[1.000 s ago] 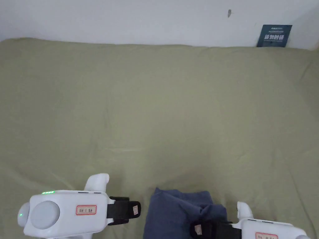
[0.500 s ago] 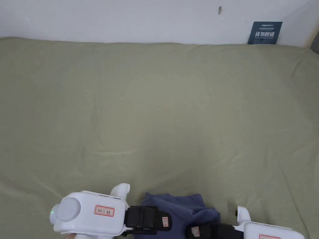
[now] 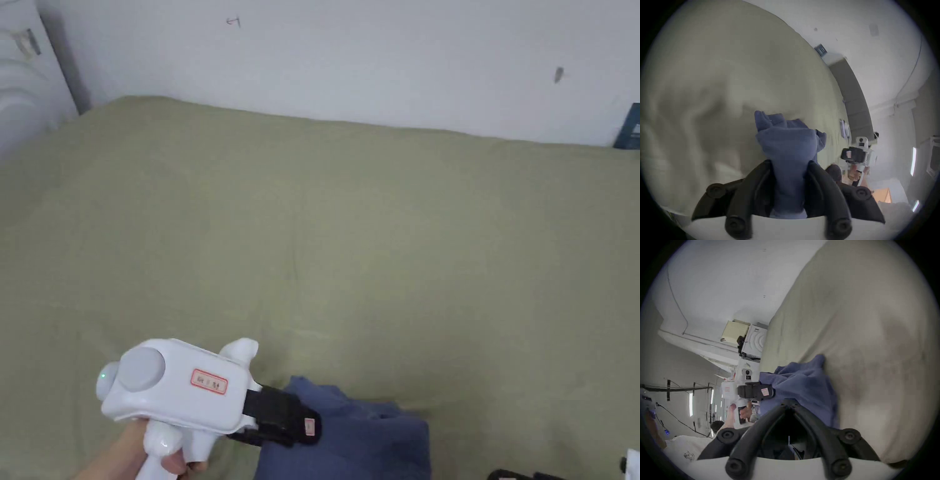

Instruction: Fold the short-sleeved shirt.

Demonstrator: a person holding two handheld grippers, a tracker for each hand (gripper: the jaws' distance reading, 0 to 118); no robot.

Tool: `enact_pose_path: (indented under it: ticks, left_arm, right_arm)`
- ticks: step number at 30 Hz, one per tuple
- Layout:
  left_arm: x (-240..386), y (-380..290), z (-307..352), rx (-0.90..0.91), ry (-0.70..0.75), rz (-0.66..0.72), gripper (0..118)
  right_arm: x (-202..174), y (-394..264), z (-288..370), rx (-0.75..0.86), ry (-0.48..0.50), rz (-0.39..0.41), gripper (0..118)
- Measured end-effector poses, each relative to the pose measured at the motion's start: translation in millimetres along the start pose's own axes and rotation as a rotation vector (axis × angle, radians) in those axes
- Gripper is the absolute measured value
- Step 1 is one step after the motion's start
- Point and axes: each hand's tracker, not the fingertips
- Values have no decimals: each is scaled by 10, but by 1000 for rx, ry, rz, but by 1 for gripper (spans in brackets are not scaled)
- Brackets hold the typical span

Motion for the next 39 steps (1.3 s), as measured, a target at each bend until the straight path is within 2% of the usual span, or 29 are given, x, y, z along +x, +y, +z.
enact_pose_path:
  ticks: [6, 10, 13, 18, 20, 22, 23, 24, 25, 26, 27, 28, 33, 35, 36, 37, 38, 39]
  left_arm:
    - [-964, 432, 1382, 92, 204, 54, 27]
    - [-1542, 720, 1976, 124, 321, 107, 27]
    - [-1795, 878, 2155, 113, 385, 112, 27]
    - [-1820, 1124, 2084, 45, 406, 80, 28]
    - [-1785, 1186, 2044, 30, 423, 58, 30]
    - [-1735, 1212, 2024, 12, 451, 17, 41]
    - [-1716, 1222, 2027, 10, 452, 2, 55]
    - [-1690, 1228, 2031, 14, 466, 8, 77]
    - [-1683, 1217, 2054, 24, 468, 17, 77]
    - [-1664, 1198, 2071, 48, 491, 16, 84]
    - [-1632, 1181, 2088, 61, 500, 12, 102]
    - [-1596, 1151, 2123, 93, 507, 13, 111]
    - [-1371, 940, 2193, 194, 515, 34, 111]
    - [-1200, 858, 2160, 259, 535, 33, 107]
    - [-1062, 791, 2124, 307, 516, 21, 97]
    - [-907, 714, 2073, 354, 463, -9, 73]
    - [-782, 650, 2014, 372, 427, -22, 34]
    - [-624, 573, 1926, 383, 362, -53, 2]
  right_arm:
    - [-168, 102, -80, 6, -20, 62, 0]
    - [-186, 132, -105, 13, -44, 79, 0]
    - [-173, 146, -132, 14, -69, 69, 0]
    - [-123, 184, -216, -2, -113, 50, 0]
    - [-116, 181, -221, -13, -103, 46, 0]
    - [-135, 164, -228, -17, -114, 57, 0]
    - [-125, 167, -217, -19, -118, 59, 0]
    - [-118, 165, -215, -20, -118, 58, 0]
    - [-111, 162, -211, -21, -118, 58, 0]
    - [-107, 158, -204, -21, -118, 58, 0]
    - [-83, 161, -174, -19, -121, 59, 0]
    - [-86, 158, -150, -16, -124, 63, 0]
    - [-196, 173, 7, 0, -105, 100, 0]
    - [-268, 188, 100, 15, -106, 123, 0]
    - [-309, 198, 149, 31, -115, 140, 0]
    - [-360, 210, 199, 49, -128, 162, 0]
    - [-414, 222, 239, 77, -152, 185, 0]
    - [-472, 241, 301, 107, -197, 221, 0]
